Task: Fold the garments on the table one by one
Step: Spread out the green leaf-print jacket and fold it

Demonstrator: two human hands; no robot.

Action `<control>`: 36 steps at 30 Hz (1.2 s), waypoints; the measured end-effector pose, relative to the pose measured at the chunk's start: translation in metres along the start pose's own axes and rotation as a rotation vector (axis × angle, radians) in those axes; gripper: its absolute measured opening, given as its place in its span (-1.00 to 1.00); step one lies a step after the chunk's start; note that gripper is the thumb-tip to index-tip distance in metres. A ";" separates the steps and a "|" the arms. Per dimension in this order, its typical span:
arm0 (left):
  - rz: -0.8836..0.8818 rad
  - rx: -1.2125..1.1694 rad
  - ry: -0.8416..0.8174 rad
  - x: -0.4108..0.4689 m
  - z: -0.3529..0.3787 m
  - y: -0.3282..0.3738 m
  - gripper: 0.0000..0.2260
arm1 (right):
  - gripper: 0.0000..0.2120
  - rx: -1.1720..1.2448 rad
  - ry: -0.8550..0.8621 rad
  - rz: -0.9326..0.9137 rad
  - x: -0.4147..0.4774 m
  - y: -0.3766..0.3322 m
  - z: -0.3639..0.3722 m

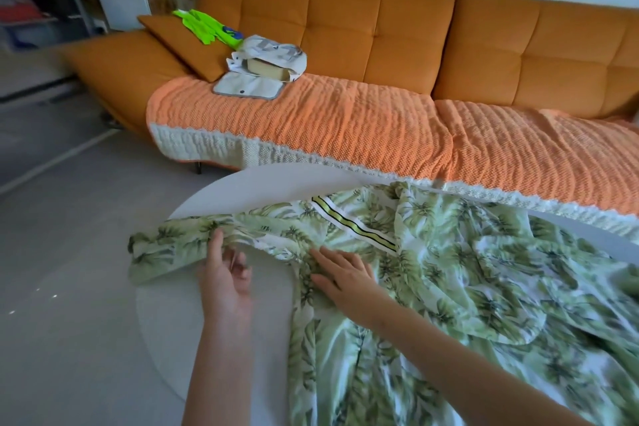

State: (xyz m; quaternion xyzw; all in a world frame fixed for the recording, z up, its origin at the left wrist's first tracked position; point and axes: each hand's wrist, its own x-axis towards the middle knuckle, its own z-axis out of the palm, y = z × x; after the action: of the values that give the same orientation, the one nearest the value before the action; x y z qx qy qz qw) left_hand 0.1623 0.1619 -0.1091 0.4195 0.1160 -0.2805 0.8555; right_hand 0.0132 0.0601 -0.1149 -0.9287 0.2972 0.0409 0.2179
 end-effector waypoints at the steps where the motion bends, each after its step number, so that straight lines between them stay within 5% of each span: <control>1: 0.025 0.071 0.015 0.006 -0.002 0.001 -0.89 | -0.50 0.001 -0.010 0.001 0.000 -0.001 -0.001; 6: 0.069 0.117 0.074 0.036 0.007 0.017 -0.85 | -0.54 0.198 -0.045 0.029 -0.007 -0.001 -0.015; 10: 0.398 0.520 -0.005 0.022 0.035 0.009 -0.67 | -0.51 0.571 0.085 0.049 -0.018 0.011 -0.035; 13: 0.756 0.827 -0.416 -0.021 0.073 -0.020 -0.75 | -0.52 0.877 0.330 0.136 -0.036 0.026 -0.058; 15: 1.035 1.242 -0.747 -0.036 0.086 -0.055 -0.75 | -0.49 1.157 0.513 0.227 -0.046 0.047 -0.072; 17: 1.033 1.777 -0.984 -0.049 0.082 -0.092 -0.61 | -0.41 1.513 0.623 0.319 -0.051 0.074 -0.082; 19: 0.833 2.099 -1.085 -0.055 0.068 -0.119 -0.49 | -0.28 1.678 0.623 0.462 -0.056 0.095 -0.083; 21: 0.771 2.145 -1.068 -0.057 0.056 -0.131 -0.44 | -0.26 1.629 0.562 0.599 -0.057 0.109 -0.081; 25: 0.925 2.039 -0.937 -0.053 0.060 -0.112 -0.50 | -0.28 1.463 0.525 0.749 -0.051 0.118 -0.084; 29: 0.800 2.170 -0.840 -0.040 0.049 -0.091 -0.44 | -0.82 1.335 0.694 0.807 -0.049 0.125 -0.089; 31: 0.644 2.284 -0.870 -0.036 0.035 -0.084 -0.25 | -0.90 1.272 0.752 0.795 -0.055 0.126 -0.084; 33: 0.571 2.307 -0.898 -0.039 0.027 -0.077 -0.03 | -0.83 1.111 0.709 0.781 -0.064 0.130 -0.074; 36: 0.545 2.182 -0.792 -0.046 0.038 -0.068 -0.27 | -0.51 0.694 0.694 0.732 -0.073 0.136 -0.062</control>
State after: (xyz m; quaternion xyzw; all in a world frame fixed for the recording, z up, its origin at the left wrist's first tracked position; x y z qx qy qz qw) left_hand 0.0847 0.1167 -0.1101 0.8206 -0.5486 -0.1501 0.0549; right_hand -0.1273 -0.0264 -0.0958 -0.6001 0.6468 -0.2910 0.3701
